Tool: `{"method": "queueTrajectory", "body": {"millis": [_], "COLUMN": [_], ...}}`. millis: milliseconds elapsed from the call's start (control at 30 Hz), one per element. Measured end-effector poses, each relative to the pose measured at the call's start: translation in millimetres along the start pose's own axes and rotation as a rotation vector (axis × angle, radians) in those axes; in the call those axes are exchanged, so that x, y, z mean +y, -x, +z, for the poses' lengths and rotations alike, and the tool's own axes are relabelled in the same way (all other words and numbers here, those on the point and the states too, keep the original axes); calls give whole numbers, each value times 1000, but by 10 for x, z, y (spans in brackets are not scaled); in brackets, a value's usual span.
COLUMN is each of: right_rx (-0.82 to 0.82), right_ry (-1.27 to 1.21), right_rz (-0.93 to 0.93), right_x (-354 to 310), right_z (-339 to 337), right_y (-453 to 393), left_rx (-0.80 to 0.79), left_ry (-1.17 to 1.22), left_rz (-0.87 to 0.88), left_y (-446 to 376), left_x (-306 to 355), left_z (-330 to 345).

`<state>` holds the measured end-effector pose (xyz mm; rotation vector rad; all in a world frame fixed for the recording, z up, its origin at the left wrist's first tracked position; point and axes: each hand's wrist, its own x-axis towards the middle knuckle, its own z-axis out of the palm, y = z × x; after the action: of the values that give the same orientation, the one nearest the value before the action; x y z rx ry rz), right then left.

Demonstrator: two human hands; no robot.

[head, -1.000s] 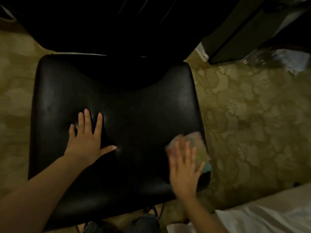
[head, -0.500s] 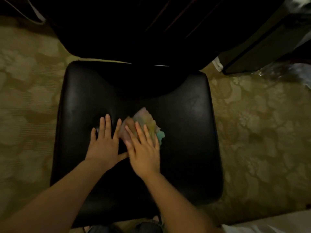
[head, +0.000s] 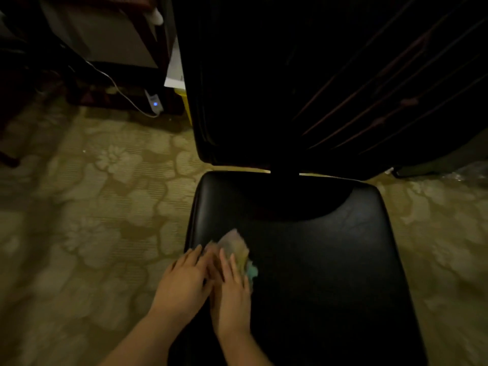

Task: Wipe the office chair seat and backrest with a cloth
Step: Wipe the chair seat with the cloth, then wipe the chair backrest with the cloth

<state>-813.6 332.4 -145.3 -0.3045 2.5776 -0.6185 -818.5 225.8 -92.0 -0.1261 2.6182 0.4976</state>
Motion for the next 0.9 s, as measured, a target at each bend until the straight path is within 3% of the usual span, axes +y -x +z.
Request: {"method": "queueTrajectory", "body": {"millis": [100, 133, 167, 233, 300, 400, 567, 667, 733, 833, 900], "right_rx": [-191, -382, -238, 207, 458, 886, 1179, 1264, 1266, 1308, 1081], "right_ry": [-292, -256, -645, -1120, -749, -819, -799, -669, -578, -236, 66], "right_rz": [58, 66, 318, 455, 398, 259, -1, -192, -192, -177, -428], "right_x": [-47, -88, -139, -96, -79, -157, -7, 99, 150, -124, -514], "right_z": [-123, -313, -525, -1063, -1547, -2471, -3980, -4589, -4792, -4664, -4229], "right_y": [-92, -157, -205, -362, -398, -473, -687, -729, -860, -1057, -1131], "left_rx": [102, 161, 266, 302, 396, 586, 821, 940, 993, 1001, 992], "left_ry": [-49, -49, -78, -56, -12, -30, -114, -124, -135, -119, -157], "left_rz": [78, 122, 164, 207, 268, 310, 325, 329, 312, 281, 292], "left_y": [75, 59, 19, -69, -171, -309, -436, -491, -537, -638, -700], "left_x": [63, 158, 283, 607, 935, 1390, 1963, 2220, 2330, 2410, 2453], "left_z": [-365, -575, -811, -1282, -1677, -2191, -2915, -3307, -3525, -3750, -3817]}}
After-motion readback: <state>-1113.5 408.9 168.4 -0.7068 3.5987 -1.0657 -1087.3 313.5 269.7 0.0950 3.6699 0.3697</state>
